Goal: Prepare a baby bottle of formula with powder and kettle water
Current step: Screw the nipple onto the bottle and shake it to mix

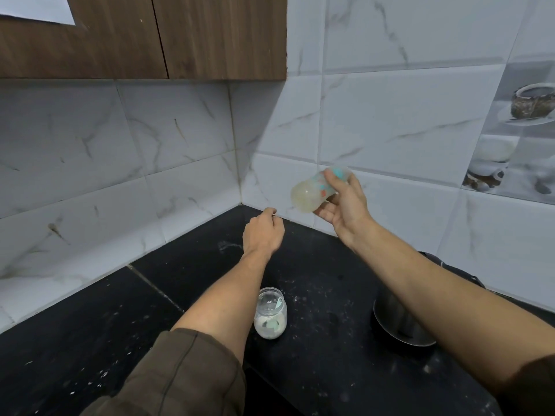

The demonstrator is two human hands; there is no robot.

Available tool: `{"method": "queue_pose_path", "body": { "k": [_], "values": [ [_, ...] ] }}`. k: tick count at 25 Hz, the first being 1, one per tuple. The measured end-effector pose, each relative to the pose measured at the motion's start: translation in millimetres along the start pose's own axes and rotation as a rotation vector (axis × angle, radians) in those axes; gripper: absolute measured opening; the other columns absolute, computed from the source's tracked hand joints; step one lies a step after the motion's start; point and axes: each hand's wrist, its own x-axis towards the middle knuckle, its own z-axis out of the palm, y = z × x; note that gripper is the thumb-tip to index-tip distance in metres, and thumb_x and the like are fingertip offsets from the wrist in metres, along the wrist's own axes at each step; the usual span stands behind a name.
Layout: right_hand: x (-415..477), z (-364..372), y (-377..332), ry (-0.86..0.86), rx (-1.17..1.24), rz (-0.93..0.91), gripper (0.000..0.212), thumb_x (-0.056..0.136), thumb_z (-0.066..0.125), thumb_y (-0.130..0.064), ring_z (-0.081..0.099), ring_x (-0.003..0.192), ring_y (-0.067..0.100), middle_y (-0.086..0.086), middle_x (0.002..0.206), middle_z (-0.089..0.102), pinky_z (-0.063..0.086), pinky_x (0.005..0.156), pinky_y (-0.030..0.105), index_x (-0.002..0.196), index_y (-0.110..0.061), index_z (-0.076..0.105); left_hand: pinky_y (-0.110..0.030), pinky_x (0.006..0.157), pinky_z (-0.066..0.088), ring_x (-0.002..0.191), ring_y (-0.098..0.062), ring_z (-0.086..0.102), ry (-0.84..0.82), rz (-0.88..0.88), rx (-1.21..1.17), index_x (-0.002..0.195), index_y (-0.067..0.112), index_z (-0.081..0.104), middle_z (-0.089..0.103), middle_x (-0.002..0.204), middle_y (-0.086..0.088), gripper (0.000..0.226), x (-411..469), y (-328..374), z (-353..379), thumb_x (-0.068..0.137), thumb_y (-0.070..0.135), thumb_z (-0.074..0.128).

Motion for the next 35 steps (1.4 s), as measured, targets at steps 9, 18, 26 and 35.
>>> {"method": "queue_pose_path", "body": {
  "k": [9, 18, 26, 35],
  "values": [
    [0.3, -0.5, -3.3, 0.115, 0.165, -0.007, 0.043, 0.097, 0.076, -0.031, 0.079, 0.089, 0.028, 0.013, 0.125, 0.07, 0.066, 0.076, 0.041, 0.134, -0.023, 0.057, -0.042, 0.095, 0.047, 0.118, -0.037, 0.062, 0.001, -0.01, 0.005, 0.144, 0.02, 0.056, 0.071, 0.126, -0.011, 0.045, -4.1, -0.7, -0.2, 0.103, 0.025, 0.038],
    [-8.2, -6.3, 2.5, -0.052, -0.037, 0.032, 0.041, 0.097, 0.074, -0.03, 0.079, 0.087, 0.027, 0.013, 0.122, 0.073, 0.066, 0.072, 0.041, 0.133, -0.021, 0.058, -0.041, 0.094, 0.048, 0.117, -0.038, 0.062, -0.004, -0.003, 0.008, 0.144, 0.022, 0.057, 0.071, 0.126, -0.01, 0.045, -1.3, -3.2, 0.4, 0.102, 0.026, 0.04],
    [-15.0, -4.5, 2.8, -0.281, -0.266, 0.077, 0.059, 0.095, 0.076, -0.029, 0.078, 0.096, 0.032, 0.016, 0.127, 0.074, 0.065, 0.073, 0.044, 0.148, -0.031, 0.051, -0.04, 0.087, 0.049, 0.111, -0.036, 0.065, -0.011, 0.004, 0.018, 0.14, 0.023, 0.058, 0.073, 0.121, -0.009, 0.042, -0.9, -4.9, 1.7, 0.1, 0.029, 0.045],
    [-2.7, -4.0, -0.2, -0.032, 0.002, 0.047, 0.046, 0.099, 0.072, -0.03, 0.079, 0.093, 0.029, 0.014, 0.126, 0.071, 0.066, 0.079, 0.044, 0.14, -0.02, 0.053, -0.042, 0.097, 0.047, 0.118, -0.036, 0.062, -0.002, -0.019, 0.004, 0.144, 0.022, 0.056, 0.071, 0.127, -0.009, 0.045, -3.4, -3.5, -2.5, 0.103, 0.026, 0.039]
  ]
}}
